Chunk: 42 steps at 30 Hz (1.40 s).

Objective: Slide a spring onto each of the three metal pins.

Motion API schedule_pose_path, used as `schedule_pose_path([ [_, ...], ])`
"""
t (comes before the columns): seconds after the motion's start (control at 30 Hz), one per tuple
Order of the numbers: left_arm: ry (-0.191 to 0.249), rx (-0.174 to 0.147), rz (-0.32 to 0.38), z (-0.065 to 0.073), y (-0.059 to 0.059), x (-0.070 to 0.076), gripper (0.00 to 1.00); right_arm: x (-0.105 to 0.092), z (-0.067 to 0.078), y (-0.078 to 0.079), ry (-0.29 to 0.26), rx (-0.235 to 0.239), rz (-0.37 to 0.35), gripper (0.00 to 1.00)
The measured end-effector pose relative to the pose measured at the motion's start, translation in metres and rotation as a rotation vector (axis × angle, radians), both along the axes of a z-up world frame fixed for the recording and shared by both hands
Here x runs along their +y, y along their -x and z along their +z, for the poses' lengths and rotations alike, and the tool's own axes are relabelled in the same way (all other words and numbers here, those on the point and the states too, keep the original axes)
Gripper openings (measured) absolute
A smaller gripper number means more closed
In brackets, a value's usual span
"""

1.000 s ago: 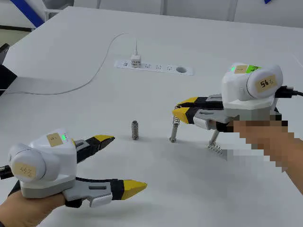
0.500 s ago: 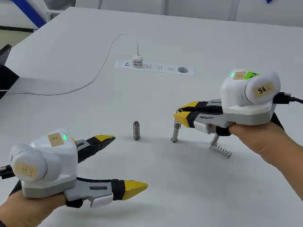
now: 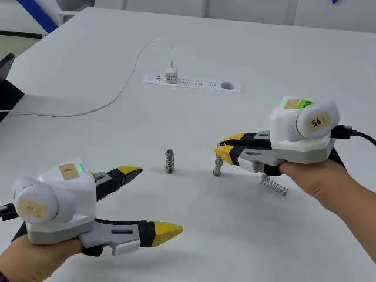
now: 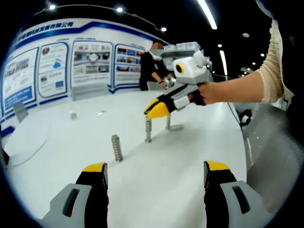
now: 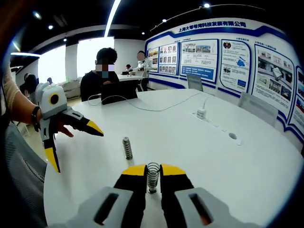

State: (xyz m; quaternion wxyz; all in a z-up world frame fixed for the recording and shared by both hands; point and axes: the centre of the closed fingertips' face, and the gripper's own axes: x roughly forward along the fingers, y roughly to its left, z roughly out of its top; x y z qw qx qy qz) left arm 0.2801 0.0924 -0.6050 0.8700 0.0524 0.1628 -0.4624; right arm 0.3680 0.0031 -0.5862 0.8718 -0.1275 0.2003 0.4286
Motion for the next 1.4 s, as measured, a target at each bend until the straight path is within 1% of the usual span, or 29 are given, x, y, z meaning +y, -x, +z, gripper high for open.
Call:
schedule_pose_path([
  [0.3,0.000,-0.001,0.001,0.000,-0.001,0.001,0.84,0.000,-0.009,0.001,0.017,0.013,-0.004,0.12],
  [0.5,0.001,0.000,0.002,0.000,-0.001,0.001,0.84,-0.002,-0.018,-0.001,0.027,0.031,-0.007,0.12],
  [0.9,0.000,0.001,0.007,-0.001,-0.003,0.003,0.84,-0.002,-0.026,0.000,0.047,0.046,-0.007,0.12],
  [1.13,0.002,0.000,0.008,0.000,-0.003,0.003,0.83,-0.005,-0.024,0.003,0.055,0.044,-0.007,0.15],
  [1.27,-0.001,0.000,0.007,0.000,-0.002,0.002,0.83,-0.012,-0.022,0.006,0.062,0.038,-0.013,0.16],
  [1.4,-0.001,0.002,0.006,0.000,-0.002,0.002,0.83,-0.016,-0.016,0.011,0.058,0.022,-0.015,0.16],
])
